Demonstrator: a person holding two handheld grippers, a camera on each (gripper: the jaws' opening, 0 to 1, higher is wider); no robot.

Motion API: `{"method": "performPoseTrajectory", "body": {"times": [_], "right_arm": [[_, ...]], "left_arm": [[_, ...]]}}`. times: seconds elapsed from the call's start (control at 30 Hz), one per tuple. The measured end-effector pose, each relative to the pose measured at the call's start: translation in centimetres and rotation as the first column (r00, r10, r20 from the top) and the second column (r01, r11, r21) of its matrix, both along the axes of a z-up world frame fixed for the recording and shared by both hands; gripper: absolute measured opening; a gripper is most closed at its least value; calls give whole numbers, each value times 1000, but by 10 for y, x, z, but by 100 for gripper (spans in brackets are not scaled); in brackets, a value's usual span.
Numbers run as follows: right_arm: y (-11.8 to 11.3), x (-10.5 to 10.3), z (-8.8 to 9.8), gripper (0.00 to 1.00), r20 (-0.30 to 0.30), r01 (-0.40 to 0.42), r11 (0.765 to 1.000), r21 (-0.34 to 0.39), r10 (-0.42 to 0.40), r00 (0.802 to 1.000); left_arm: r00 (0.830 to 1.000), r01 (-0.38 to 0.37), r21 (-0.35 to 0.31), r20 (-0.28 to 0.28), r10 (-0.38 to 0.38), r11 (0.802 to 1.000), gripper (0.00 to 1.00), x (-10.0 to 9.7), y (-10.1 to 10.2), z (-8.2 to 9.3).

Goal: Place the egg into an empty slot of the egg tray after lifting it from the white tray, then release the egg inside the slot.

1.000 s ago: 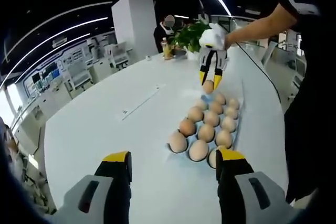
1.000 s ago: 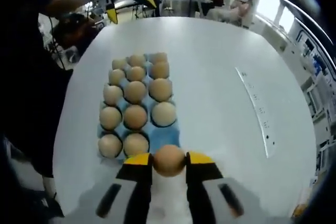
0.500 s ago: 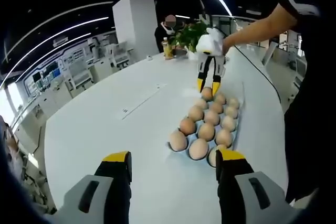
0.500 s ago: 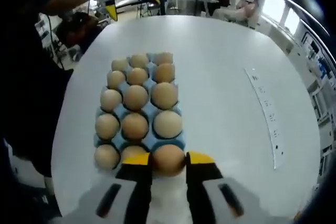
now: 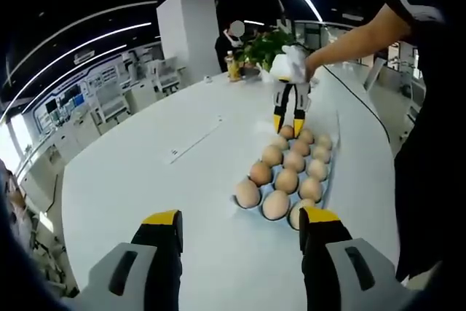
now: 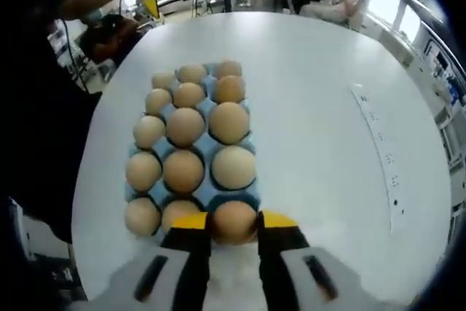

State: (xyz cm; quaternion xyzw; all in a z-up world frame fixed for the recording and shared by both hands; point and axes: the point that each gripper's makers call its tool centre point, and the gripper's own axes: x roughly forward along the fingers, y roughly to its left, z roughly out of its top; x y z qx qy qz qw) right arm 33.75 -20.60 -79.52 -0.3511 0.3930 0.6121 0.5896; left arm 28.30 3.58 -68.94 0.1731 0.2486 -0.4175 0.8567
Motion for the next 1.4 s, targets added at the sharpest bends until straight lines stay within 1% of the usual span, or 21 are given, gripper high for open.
{"method": "performPoseTrajectory", "body": {"times": [0.03, 0.1, 0.23, 0.37, 0.4, 0.5, 0.77, 0.83, 0.93, 1.1, 1.17, 1.23, 1.3, 1.33, 1.4], "right_arm": [[0, 2, 1, 24, 3, 0, 1000, -3, 0, 1000], [0, 2, 0, 24, -6, 5, 1000, 1, -5, 1000], [0, 1, 0, 25, -2, 0, 1000, -1, 0, 1000], [0, 1, 0, 25, -4, -6, 1000, 0, 6, 1000], [0, 1, 0, 26, -5, -15, 1000, 2, 15, 1000], [0, 0, 0, 26, 11, -47, 999, 12, 46, 999], [-1, 1, -1, 27, -6, -13, 999, 35, 13, 1000], [-1, 2, 0, 29, -11, -2, 999, 46, 2, 1000], [0, 4, 4, 33, -18, 25, 996, 84, -23, 1000], [-3, 3, 5, 35, -18, 38, 995, 96, -36, 999], [-3, 4, 8, 37, -19, 50, 991, 121, -48, 999], [-5, 3, 10, 38, -36, 69, 989, 130, -65, 997], [-6, 1, 12, 39, -38, 71, 987, 142, -67, 997], [-5, 1, 14, 41, -32, 70, 985, 156, -66, 997], [-1, 1, 19, 47, -8, 61, 975, 212, -60, 998]], "left_arm": [[1000, -1, 2, 1, 1, 1000, 65, 0, 0, 0], [1000, -4, -3, 2, 4, 1000, 65, 1, 1, 2], [1000, -3, 0, 4, 3, 1000, 65, 2, 1, 2], [1000, 9, 9, 7, -9, 1000, 65, 2, -1, 1], [1000, 10, 0, 6, -10, 1000, 65, 2, -3, 2], [1000, 11, 3, 12, -11, 1000, 65, 3, -2, 3], [1000, 14, 11, 7, -14, 1000, 65, 2, -1, 2], [1000, 14, 11, 8, -14, 1000, 65, 2, -1, 2], [1000, 11, 8, 7, -11, 1000, 65, 2, -2, 2], [1000, 17, 7, 6, -17, 1000, 64, 2, -4, 2], [1000, 19, 8, 6, -19, 1000, 64, 2, -5, 1], [1000, 20, 7, 6, -20, 1000, 64, 2, -5, 1], [1000, 19, 6, 6, -19, 1000, 64, 2, -5, 1], [1000, 18, 5, 6, -18, 1000, 64, 2, -5, 1], [1000, 22, 6, 6, -22, 1000, 64, 2, -6, 1]]}}
